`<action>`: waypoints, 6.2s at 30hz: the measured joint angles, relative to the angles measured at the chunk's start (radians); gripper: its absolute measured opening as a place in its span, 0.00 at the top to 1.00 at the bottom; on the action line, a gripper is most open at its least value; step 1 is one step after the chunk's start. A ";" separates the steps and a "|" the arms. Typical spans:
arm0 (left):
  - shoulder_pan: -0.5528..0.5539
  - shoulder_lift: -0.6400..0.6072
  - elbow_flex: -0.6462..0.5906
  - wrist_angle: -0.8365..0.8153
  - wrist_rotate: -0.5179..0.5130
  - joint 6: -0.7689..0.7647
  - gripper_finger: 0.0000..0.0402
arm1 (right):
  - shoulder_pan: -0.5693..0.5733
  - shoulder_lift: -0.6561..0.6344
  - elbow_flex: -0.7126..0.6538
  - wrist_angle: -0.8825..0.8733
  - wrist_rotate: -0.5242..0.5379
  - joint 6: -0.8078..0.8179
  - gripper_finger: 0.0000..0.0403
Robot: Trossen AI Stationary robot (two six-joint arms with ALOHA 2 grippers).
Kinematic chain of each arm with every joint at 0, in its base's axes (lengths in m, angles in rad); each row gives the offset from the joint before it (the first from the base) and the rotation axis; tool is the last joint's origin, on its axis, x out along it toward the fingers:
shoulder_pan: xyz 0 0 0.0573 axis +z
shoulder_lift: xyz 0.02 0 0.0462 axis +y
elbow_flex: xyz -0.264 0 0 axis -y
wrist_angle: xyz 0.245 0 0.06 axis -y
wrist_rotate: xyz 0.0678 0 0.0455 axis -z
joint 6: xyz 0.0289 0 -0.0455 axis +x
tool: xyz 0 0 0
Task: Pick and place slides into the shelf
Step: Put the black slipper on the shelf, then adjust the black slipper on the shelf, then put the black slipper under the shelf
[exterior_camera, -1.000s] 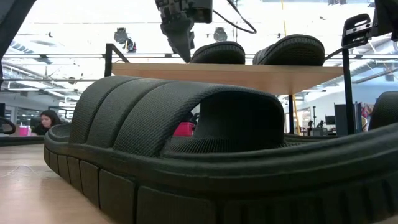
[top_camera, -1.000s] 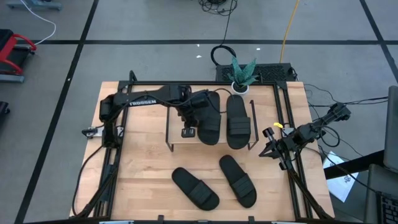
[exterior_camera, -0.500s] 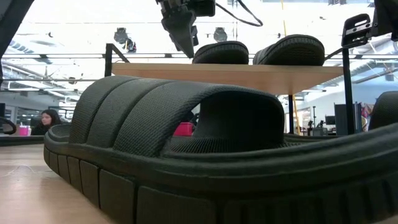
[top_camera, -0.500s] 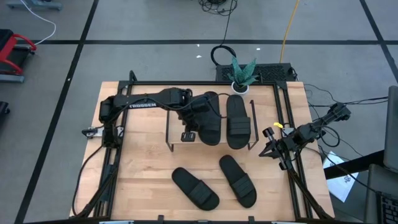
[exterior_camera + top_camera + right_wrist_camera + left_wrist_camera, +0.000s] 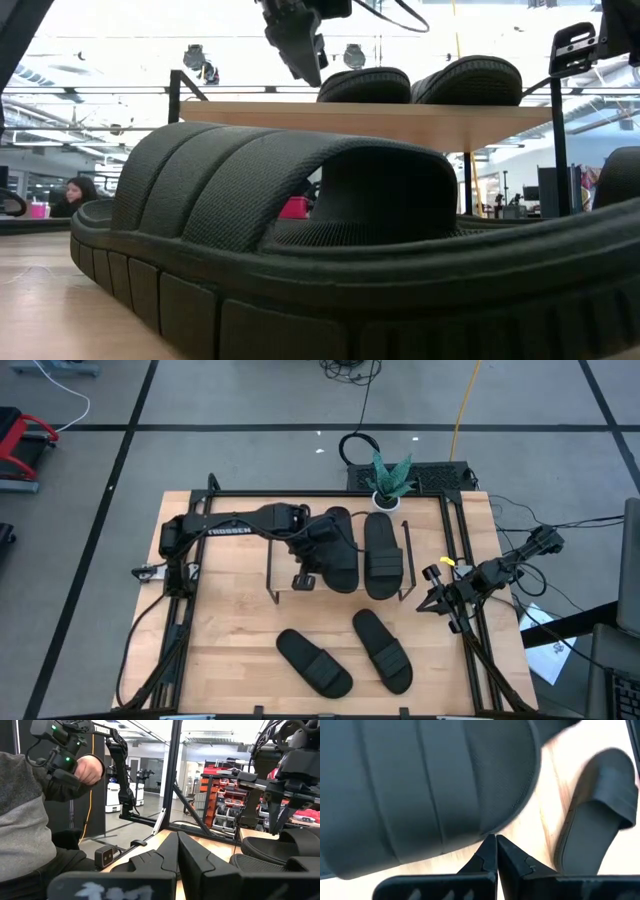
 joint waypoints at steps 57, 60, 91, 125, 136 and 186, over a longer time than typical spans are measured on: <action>-0.024 -1.037 -1.581 1.697 -0.040 -0.259 0.99 | -0.028 0.666 0.261 0.180 0.102 -0.001 1.00; -0.025 -1.037 -1.585 1.685 -0.035 -0.235 0.98 | -0.043 0.757 0.298 0.179 0.128 -0.001 1.00; -0.033 -1.036 -1.587 1.645 0.008 -0.232 0.95 | -0.017 0.930 0.402 0.132 0.308 -0.090 1.00; -0.043 -1.036 -1.587 1.615 0.090 -0.229 0.95 | -0.007 0.838 0.413 -0.070 0.376 -0.023 1.00; -0.179 -1.036 -1.587 1.538 0.175 -0.093 0.95 | 0.037 0.822 0.413 0.020 0.194 -0.135 1.00; -0.726 -0.852 -1.457 1.735 -0.472 -0.124 1.00 | 0.824 1.389 0.808 -0.338 1.096 0.247 1.00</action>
